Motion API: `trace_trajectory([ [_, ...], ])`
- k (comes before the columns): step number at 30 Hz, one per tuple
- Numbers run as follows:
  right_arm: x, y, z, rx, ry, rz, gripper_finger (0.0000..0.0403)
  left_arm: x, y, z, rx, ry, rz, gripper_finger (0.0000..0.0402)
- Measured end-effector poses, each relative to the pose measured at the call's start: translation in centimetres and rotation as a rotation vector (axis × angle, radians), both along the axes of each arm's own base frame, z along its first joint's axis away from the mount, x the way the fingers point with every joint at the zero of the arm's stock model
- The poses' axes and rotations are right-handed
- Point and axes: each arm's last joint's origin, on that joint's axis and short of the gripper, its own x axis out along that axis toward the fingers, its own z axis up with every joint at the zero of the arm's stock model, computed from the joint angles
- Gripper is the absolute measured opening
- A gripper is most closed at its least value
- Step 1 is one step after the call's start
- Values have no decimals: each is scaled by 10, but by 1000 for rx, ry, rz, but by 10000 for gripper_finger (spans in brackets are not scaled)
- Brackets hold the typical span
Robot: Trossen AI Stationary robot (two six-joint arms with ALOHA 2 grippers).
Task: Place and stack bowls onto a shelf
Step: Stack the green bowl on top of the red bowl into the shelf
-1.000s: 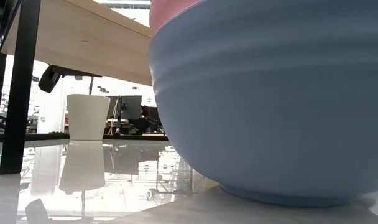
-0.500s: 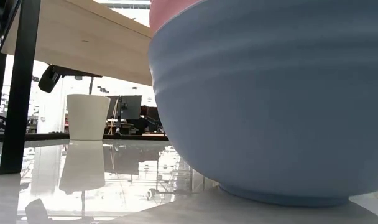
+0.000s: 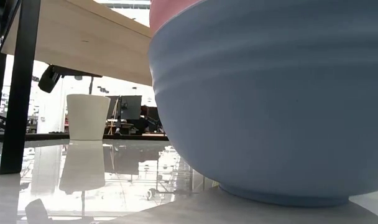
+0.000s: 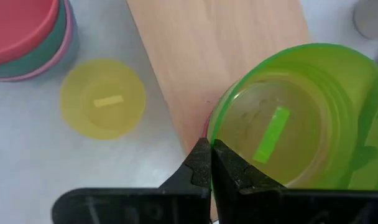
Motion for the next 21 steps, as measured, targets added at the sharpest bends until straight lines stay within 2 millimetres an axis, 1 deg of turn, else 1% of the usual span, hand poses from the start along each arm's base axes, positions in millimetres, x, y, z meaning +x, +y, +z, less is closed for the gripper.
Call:
trace_trajectory([
  [3,0,-3,0,-4,-1,-5,25,0,0,0,0,4,0,43],
  [9,0,-10,0,-9,0,-32,53,0,0,0,1,5,0,43],
  [21,0,-23,1,1,-14,-91,69,0,0,0,1,5,1,43],
])
